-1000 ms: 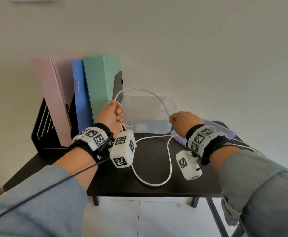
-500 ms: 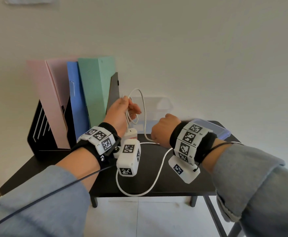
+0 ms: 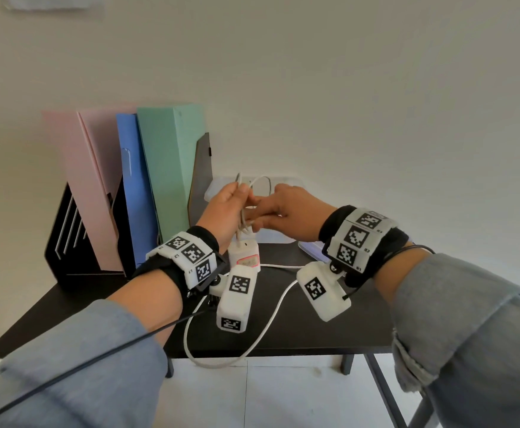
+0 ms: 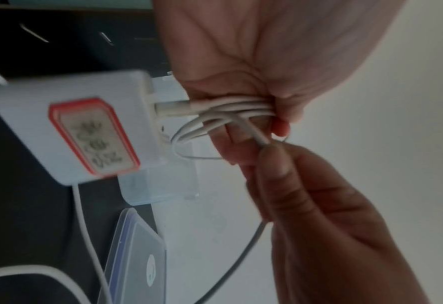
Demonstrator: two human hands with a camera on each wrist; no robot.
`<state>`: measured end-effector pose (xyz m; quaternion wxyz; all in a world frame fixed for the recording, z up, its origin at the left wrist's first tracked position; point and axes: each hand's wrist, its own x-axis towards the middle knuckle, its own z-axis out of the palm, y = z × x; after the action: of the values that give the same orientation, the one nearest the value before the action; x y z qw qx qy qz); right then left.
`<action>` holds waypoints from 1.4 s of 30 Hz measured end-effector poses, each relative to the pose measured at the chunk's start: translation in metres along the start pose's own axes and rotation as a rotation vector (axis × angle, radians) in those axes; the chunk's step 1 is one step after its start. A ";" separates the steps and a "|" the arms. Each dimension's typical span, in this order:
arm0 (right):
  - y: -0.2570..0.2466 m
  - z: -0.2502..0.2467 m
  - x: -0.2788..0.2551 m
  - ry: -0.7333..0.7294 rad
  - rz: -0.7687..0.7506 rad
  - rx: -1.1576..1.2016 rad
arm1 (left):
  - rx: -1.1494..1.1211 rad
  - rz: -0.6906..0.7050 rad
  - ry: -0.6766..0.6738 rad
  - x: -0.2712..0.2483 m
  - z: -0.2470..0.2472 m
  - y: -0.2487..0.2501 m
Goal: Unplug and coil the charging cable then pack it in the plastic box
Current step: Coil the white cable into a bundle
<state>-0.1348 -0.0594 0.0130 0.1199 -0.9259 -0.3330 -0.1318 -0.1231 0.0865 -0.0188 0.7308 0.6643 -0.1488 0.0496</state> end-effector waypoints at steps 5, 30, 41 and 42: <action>0.011 0.000 0.009 0.234 0.010 0.136 | -0.036 -0.082 -0.105 -0.002 0.002 0.002; 0.015 0.005 0.000 0.264 0.297 0.976 | -0.386 -0.232 -0.175 -0.003 0.000 0.018; 0.018 0.011 -0.011 0.066 0.364 0.616 | -0.582 -0.220 -0.091 0.001 -0.006 0.020; 0.019 0.012 -0.010 0.086 0.353 0.589 | -0.576 -0.217 -0.086 0.001 -0.006 0.020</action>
<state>-0.1277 -0.0757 -0.0042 0.4167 -0.8886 -0.1862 -0.0459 -0.1263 0.0946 0.0001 0.8830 0.4435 -0.1160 -0.1011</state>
